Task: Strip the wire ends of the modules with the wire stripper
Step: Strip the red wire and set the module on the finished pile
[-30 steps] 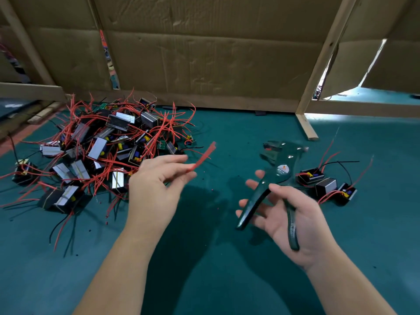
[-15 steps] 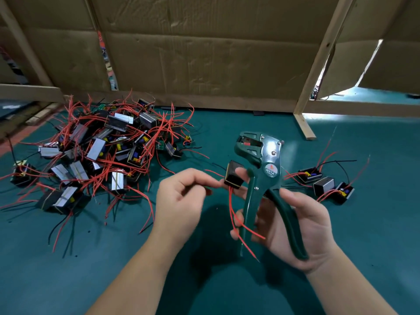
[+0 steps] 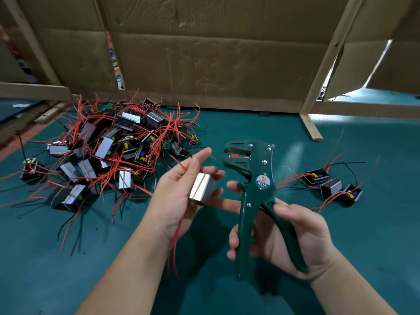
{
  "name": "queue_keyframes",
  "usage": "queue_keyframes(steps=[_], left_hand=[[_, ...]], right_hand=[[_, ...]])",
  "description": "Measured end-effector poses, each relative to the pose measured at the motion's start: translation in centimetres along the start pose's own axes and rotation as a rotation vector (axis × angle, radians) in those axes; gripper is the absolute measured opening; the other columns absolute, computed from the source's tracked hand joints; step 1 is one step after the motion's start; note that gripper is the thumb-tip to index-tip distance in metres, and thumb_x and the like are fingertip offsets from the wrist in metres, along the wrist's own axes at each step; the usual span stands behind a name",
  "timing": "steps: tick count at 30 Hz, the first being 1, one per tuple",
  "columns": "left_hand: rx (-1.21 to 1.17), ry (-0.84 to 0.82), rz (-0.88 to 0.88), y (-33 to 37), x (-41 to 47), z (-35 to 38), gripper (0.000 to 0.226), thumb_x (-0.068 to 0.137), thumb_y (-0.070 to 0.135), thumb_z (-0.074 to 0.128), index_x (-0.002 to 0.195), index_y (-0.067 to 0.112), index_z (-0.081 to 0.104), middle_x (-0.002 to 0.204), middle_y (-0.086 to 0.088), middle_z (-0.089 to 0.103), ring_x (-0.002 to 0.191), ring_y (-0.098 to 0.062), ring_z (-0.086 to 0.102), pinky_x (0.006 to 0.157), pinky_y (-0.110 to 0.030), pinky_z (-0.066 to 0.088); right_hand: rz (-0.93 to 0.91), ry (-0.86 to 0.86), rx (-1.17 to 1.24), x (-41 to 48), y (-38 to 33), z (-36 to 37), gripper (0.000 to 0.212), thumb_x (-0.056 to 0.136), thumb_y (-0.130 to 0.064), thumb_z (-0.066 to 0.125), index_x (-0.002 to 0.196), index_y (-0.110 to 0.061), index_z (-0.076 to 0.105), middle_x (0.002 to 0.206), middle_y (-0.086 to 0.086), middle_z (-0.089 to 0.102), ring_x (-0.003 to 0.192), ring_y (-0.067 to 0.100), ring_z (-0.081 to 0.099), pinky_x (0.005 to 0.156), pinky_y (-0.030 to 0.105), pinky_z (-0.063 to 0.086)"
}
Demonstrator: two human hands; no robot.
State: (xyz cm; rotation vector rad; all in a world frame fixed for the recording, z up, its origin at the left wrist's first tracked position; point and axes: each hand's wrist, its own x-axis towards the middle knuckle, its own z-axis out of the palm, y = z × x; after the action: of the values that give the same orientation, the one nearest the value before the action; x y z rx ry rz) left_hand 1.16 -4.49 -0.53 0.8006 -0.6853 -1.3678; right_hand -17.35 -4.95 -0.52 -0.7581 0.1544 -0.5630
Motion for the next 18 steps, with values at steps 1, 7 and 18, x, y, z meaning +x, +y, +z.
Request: queue_keyframes(steps=[1, 7, 18], left_hand=[[-0.007, 0.011, -0.007, 0.15, 0.04, -0.09, 0.03, 0.082, 0.029, 0.056, 0.108, 0.019, 0.066, 0.073, -0.001, 0.067, 0.076, -0.016, 0.068, 0.063, -0.036, 0.058], [0.055, 0.028, -0.019, 0.13, 0.01, -0.28, 0.014, 0.074, 0.026, 0.063, 0.086, 0.018, 0.061, 0.065, 0.0, 0.065, 0.067, -0.012, 0.066, 0.061, -0.037, 0.059], [0.446, 0.198, 0.179, -0.37, 0.27, -0.61, 0.026, 0.088, 0.009, 0.064, 0.073, 0.027, 0.076, 0.067, 0.006, 0.064, 0.062, -0.006, 0.055, 0.047, -0.022, 0.048]], right_hand=[[-0.009, 0.053, -0.013, -0.09, -0.11, -0.16, 0.074, 0.075, -0.025, 0.071, 0.139, -0.006, 0.042, 0.138, 0.032, 0.043, 0.085, 0.039, 0.061, 0.084, 0.054, 0.048], [-0.007, 0.293, -0.043, -0.28, -0.53, -0.62, 0.074, 0.061, -0.028, 0.081, 0.129, -0.011, 0.057, 0.098, 0.027, 0.063, 0.079, 0.037, 0.063, 0.077, 0.052, 0.052], [0.189, 0.23, -0.084, -0.37, 0.04, 0.04, 0.069, 0.066, -0.026, 0.075, 0.123, 0.007, 0.054, 0.093, 0.025, 0.06, 0.08, 0.039, 0.061, 0.076, 0.054, 0.051]])
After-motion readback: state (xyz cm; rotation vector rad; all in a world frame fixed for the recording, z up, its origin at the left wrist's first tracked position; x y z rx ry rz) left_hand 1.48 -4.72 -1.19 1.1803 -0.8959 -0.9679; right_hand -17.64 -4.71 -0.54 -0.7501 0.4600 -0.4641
